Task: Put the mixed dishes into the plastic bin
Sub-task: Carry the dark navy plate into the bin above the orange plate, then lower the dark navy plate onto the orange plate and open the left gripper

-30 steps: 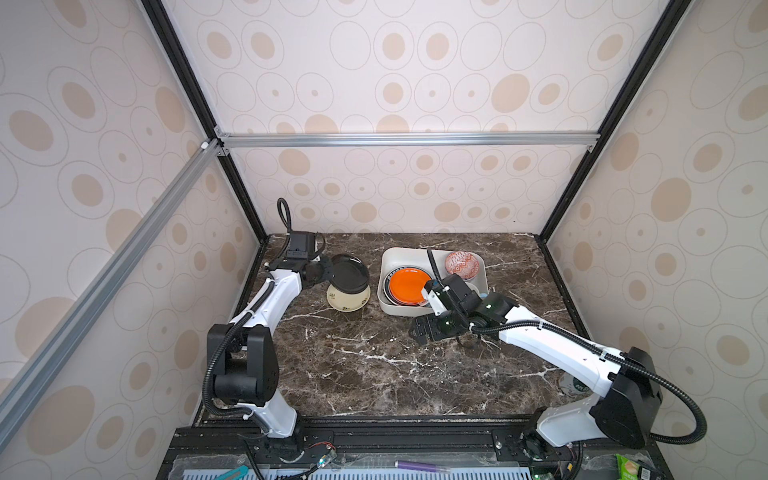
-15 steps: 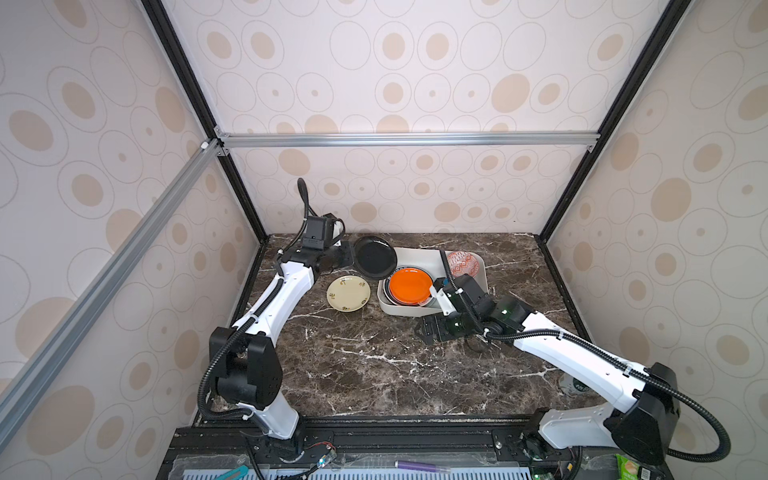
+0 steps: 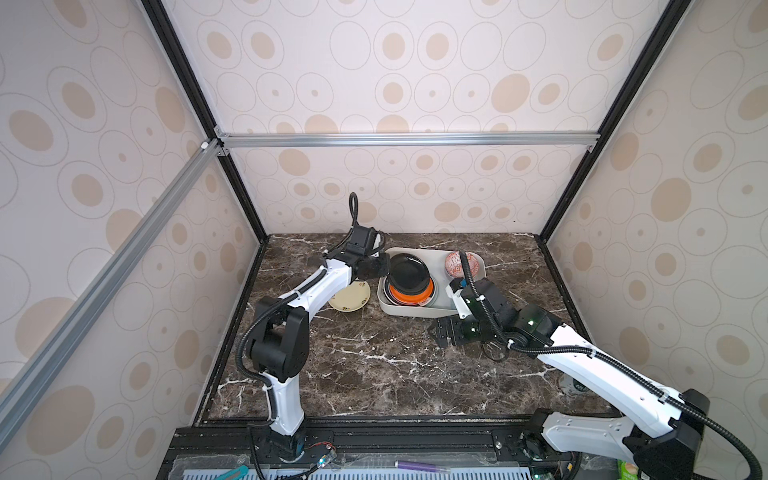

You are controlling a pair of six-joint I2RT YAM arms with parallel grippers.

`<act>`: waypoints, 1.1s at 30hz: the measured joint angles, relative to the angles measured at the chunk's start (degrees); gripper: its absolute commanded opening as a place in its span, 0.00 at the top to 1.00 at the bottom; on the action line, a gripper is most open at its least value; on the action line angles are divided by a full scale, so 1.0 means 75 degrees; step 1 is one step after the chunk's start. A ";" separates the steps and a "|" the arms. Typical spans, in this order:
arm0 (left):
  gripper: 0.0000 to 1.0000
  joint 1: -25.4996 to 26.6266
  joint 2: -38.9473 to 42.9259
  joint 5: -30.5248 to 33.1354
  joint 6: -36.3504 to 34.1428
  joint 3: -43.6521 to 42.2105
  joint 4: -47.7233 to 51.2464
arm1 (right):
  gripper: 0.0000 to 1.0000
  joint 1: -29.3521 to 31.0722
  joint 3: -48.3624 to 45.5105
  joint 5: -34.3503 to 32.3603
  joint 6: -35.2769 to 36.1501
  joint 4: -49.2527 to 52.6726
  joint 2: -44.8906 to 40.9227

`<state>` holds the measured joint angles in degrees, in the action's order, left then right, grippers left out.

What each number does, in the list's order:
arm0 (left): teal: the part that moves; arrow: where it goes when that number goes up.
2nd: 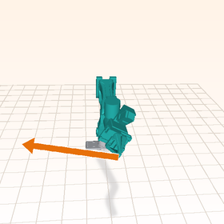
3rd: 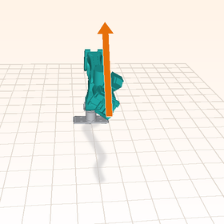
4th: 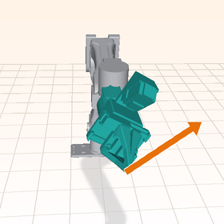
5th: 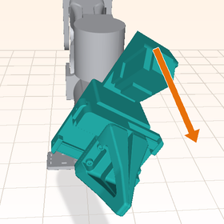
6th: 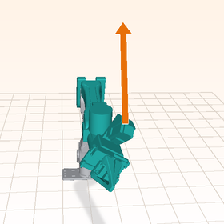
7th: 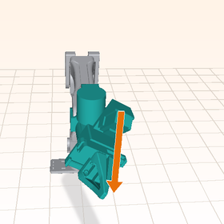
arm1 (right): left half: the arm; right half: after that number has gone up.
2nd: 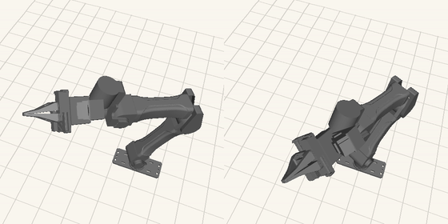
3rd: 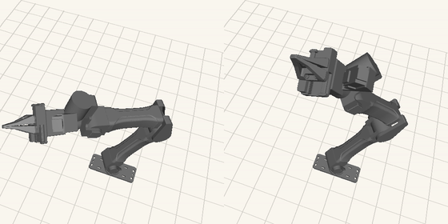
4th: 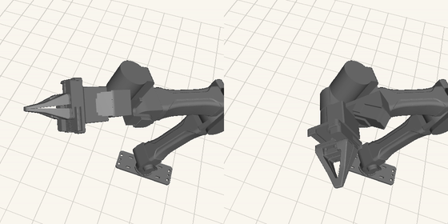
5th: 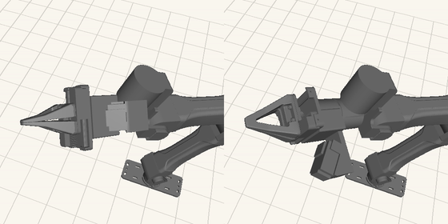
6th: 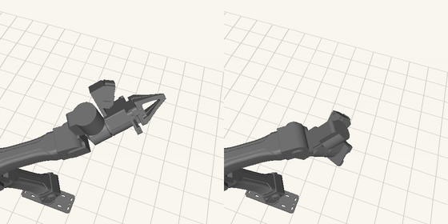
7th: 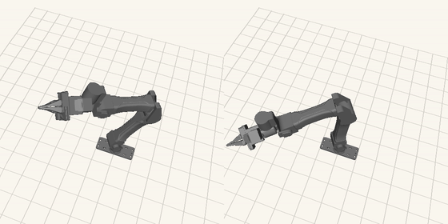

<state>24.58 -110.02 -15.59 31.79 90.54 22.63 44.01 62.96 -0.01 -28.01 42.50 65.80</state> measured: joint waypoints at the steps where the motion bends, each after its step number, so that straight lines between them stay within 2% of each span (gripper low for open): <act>1: 1.00 0.0044 -0.0134 -0.0003 0.0009 0.0090 -0.0012 | 0.00 0.0000 -0.0012 -0.0052 0.0000 0.0052 -0.0055; 9: 1.00 0.0160 -0.0592 0.0044 0.0052 0.0321 -0.0105 | 0.00 -0.0003 -0.0102 -0.0408 0.0020 0.0271 -0.0242; 27: 1.00 0.0160 -0.0854 0.0262 0.0052 0.0242 -0.0256 | 0.00 -0.0006 -0.0128 -0.0423 0.0026 0.0251 -0.0020; 29: 0.95 0.0160 -0.0863 0.0254 0.0052 0.0242 -0.0294 | 0.00 -0.0006 -0.0128 -0.0423 0.0023 0.0251 -0.0015; 33: 0.77 0.0160 -0.0863 0.0213 0.0061 0.0242 -0.0353 | 0.00 -0.0006 -0.0128 -0.0425 0.0023 0.0251 -0.0012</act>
<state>25.78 -116.49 -14.00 32.25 92.36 19.99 43.97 62.00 -3.20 -27.83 44.38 65.71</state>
